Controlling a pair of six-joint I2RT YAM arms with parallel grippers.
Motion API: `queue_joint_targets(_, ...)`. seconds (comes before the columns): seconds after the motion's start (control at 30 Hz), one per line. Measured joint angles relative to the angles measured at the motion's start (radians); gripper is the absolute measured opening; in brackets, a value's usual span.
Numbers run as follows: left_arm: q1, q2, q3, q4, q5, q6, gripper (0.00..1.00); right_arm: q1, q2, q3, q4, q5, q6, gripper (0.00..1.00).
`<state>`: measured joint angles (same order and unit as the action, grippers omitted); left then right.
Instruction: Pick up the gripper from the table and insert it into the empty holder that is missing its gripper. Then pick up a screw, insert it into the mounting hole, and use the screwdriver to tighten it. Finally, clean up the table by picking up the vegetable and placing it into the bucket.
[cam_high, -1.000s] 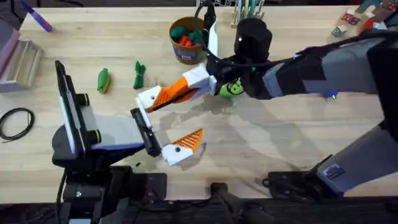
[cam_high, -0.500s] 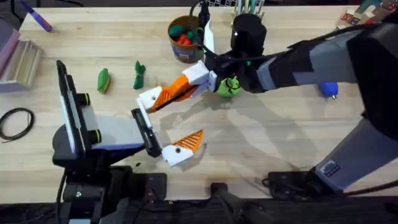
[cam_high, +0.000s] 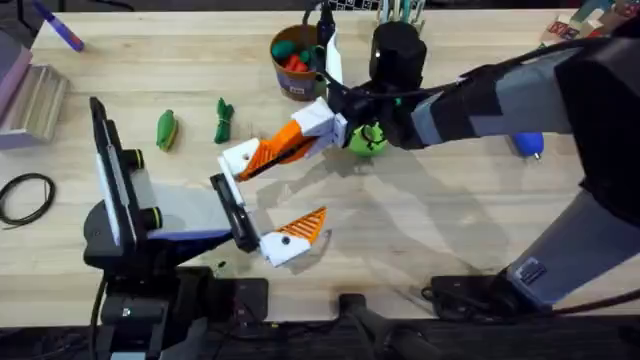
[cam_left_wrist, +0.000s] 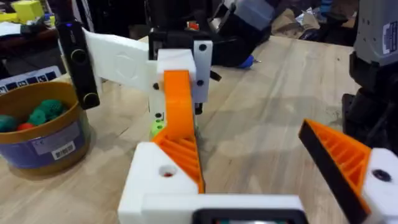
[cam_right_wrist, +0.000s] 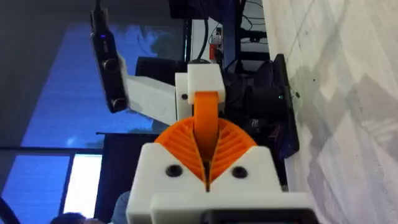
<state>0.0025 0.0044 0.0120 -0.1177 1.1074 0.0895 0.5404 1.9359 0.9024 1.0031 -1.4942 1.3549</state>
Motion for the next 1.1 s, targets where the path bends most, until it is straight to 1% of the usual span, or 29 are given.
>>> queue_joint_targets(0.9, 0.0, 0.0, 0.0, 0.001, -0.007, -0.001, 0.985, -0.005, 0.0, 0.0, 0.005, 0.023, 0.029, 0.008)
queue_joint_targets(1.1, 0.0, 0.0, 0.0, 0.001, -0.004, -0.007, 0.986, -0.006, -0.017, -0.022, 0.007, 0.045, 0.03, 0.008)
